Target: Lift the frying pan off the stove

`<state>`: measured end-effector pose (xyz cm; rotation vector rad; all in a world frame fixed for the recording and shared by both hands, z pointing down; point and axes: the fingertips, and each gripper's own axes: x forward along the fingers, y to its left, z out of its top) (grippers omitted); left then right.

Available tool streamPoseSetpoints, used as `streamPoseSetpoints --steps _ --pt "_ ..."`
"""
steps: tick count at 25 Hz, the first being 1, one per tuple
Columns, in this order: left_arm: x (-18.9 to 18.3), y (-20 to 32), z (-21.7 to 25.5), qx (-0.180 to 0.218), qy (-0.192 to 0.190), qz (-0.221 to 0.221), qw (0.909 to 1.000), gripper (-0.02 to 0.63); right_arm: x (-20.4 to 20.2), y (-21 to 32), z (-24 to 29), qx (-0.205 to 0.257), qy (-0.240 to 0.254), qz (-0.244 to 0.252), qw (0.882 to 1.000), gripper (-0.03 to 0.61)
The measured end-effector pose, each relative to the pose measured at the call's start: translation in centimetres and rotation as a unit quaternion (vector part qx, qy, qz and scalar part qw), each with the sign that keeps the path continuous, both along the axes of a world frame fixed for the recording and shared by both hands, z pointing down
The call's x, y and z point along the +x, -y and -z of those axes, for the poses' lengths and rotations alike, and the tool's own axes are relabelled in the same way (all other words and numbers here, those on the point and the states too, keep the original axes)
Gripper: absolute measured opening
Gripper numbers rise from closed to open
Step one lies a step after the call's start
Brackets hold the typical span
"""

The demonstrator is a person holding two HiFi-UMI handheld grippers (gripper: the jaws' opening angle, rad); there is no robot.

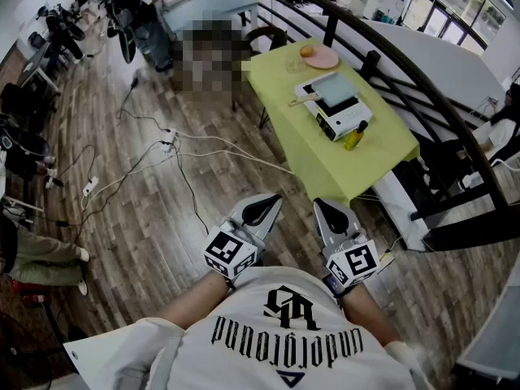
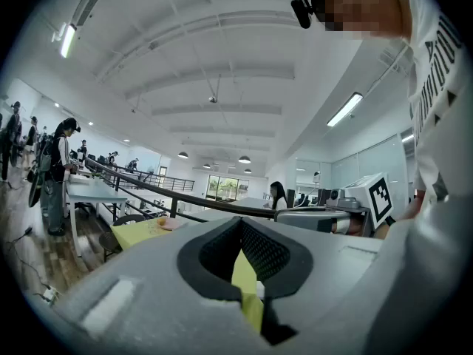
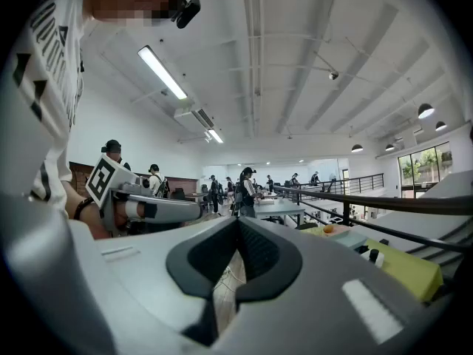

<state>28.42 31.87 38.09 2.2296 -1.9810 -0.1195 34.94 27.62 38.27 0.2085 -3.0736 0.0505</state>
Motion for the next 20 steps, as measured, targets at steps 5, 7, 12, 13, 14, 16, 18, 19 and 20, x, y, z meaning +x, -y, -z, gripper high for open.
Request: streamPoseSetpoints --steps 5,7,12,13,14,16,18,19,20 --pt "-0.7 0.0 -0.5 -0.003 -0.002 0.009 1.0000 0.006 -0.1 0.6 -0.4 -0.007 0.004 -0.003 1.000 0.000" --pt "-0.8 0.1 -0.7 -0.005 -0.003 0.011 0.9999 0.006 -0.2 0.8 -0.7 -0.011 0.001 -0.001 1.000 0.000" --pt "-1.4 0.5 -1.3 -0.010 -0.008 0.013 0.9998 0.006 -0.8 0.8 -1.3 -0.020 -0.002 0.001 1.000 0.002" --pt "-1.7 0.6 -1.4 -0.010 -0.009 0.013 0.9998 0.006 -1.1 0.8 -1.3 -0.021 -0.002 0.002 1.000 0.002" --pt "-2.1 0.7 -1.6 -0.010 -0.011 0.014 0.9998 0.006 -1.5 0.8 -1.4 -0.022 -0.003 0.004 1.000 0.002" --pt "-3.1 1.0 -1.8 -0.012 -0.013 0.015 0.9997 0.006 -2.5 1.0 -1.7 -0.023 -0.008 0.008 1.000 0.002" --pt "-4.8 1.3 -2.1 -0.012 -0.015 0.018 0.9997 0.006 -4.0 1.3 -2.1 -0.025 -0.014 0.010 1.000 0.002" --pt "-5.8 1.5 -2.3 -0.011 -0.017 0.021 0.9996 0.006 -4.9 1.5 -2.3 -0.027 -0.016 0.011 0.999 0.002" --pt "-7.0 1.6 -2.5 -0.011 -0.019 0.022 0.9995 0.006 -5.9 1.7 -2.6 -0.028 -0.019 0.011 0.999 0.002"
